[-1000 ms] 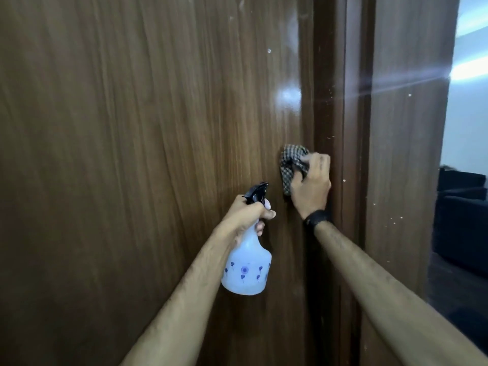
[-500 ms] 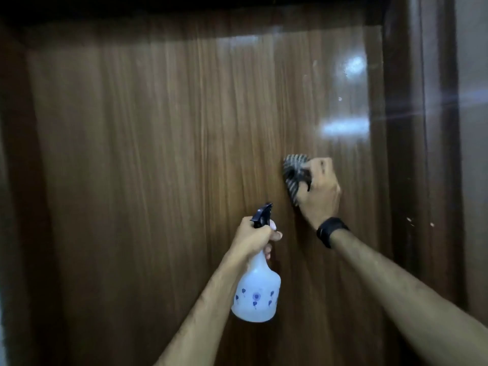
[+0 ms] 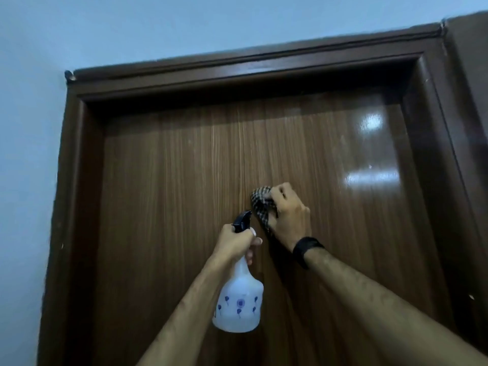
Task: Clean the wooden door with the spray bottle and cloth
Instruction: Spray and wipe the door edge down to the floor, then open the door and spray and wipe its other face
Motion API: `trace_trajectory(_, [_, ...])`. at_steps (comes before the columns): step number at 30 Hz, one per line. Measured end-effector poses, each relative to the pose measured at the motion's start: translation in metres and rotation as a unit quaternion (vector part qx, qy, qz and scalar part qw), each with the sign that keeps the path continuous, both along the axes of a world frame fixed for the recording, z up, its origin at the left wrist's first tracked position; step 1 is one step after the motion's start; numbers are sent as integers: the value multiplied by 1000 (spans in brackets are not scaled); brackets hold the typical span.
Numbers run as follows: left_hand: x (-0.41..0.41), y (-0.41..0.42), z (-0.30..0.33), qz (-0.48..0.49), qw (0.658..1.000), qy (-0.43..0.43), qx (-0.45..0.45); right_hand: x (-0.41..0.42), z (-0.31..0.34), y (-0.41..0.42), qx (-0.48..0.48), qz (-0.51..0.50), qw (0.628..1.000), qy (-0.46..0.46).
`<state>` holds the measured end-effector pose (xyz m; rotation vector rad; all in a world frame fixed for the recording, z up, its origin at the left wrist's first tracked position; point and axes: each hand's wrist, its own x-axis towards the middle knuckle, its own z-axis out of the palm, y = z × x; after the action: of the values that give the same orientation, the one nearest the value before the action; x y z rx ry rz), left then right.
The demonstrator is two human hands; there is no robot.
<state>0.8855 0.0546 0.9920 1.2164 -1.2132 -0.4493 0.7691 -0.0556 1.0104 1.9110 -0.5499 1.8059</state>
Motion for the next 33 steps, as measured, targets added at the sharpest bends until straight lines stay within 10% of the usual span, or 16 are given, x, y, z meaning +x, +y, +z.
trace_trajectory(7, [21, 12, 39, 35, 998, 19, -40, 24, -13, -3, -70, 8, 989, 131])
trace_trajectory(15, [55, 33, 17, 70, 996, 26, -46, 55, 33, 15, -4, 10, 1000, -9])
trace_trajectory(22, [105, 58, -80, 121, 991, 51, 15, 86, -87, 24, -39, 10, 996, 80])
trace_trajectory(33, [146, 126, -269, 188, 976, 70, 89, 118, -326, 71, 196, 108, 960, 170])
